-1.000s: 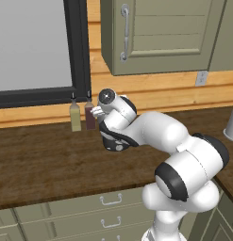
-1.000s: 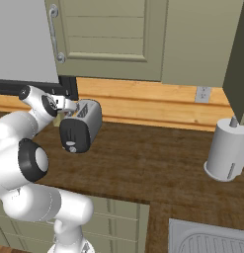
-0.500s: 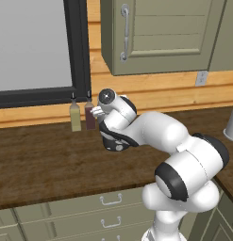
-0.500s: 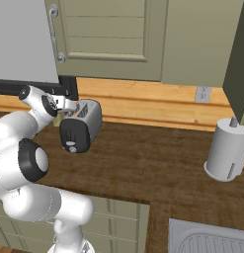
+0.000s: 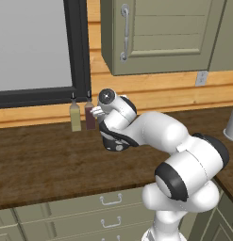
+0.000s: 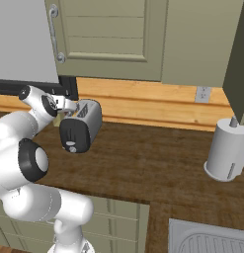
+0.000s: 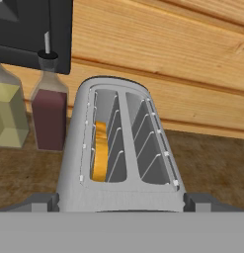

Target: Start the toaster. Once the lever pops up, take the bread to the plate on the dining counter.

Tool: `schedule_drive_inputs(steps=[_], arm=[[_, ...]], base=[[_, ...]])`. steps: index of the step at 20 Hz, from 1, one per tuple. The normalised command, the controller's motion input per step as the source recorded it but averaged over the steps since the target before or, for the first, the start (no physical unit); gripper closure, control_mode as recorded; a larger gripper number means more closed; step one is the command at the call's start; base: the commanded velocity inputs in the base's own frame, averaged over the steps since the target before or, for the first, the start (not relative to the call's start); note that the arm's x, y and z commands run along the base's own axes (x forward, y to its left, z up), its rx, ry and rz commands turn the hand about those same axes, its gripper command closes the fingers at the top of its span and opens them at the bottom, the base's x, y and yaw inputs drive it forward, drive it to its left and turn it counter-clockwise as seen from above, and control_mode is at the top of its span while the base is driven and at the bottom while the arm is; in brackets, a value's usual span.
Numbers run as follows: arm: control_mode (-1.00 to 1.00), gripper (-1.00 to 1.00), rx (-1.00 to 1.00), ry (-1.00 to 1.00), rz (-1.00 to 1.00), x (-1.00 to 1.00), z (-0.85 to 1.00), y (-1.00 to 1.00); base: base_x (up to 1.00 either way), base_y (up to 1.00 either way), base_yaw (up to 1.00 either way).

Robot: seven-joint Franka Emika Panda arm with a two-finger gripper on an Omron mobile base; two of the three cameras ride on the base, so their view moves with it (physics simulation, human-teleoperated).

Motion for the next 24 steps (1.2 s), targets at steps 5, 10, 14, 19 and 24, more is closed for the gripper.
schedule_drive_inputs(steps=[5, 10, 14, 19, 24], arm=[[-1.0, -1.0, 0.0, 0.0, 0.0, 0.0, 0.0, 0.0], [-1.0, -1.0, 0.0, 0.0, 0.0, 0.0, 0.0, 0.0], [-1.0, -1.0, 0.0, 0.0, 0.0, 0.0, 0.0, 0.0], [-1.0, -1.0, 0.0, 0.0, 0.0, 0.0, 0.0, 0.0], [-1.0, -1.0, 0.0, 0.0, 0.0, 0.0, 0.0, 0.0]], base=[[0.0, 0.0, 0.0], [0.0, 0.0, 0.0], [0.0, 0.0, 0.0], [0.0, 0.0, 0.0], [0.0, 0.0, 0.0]])
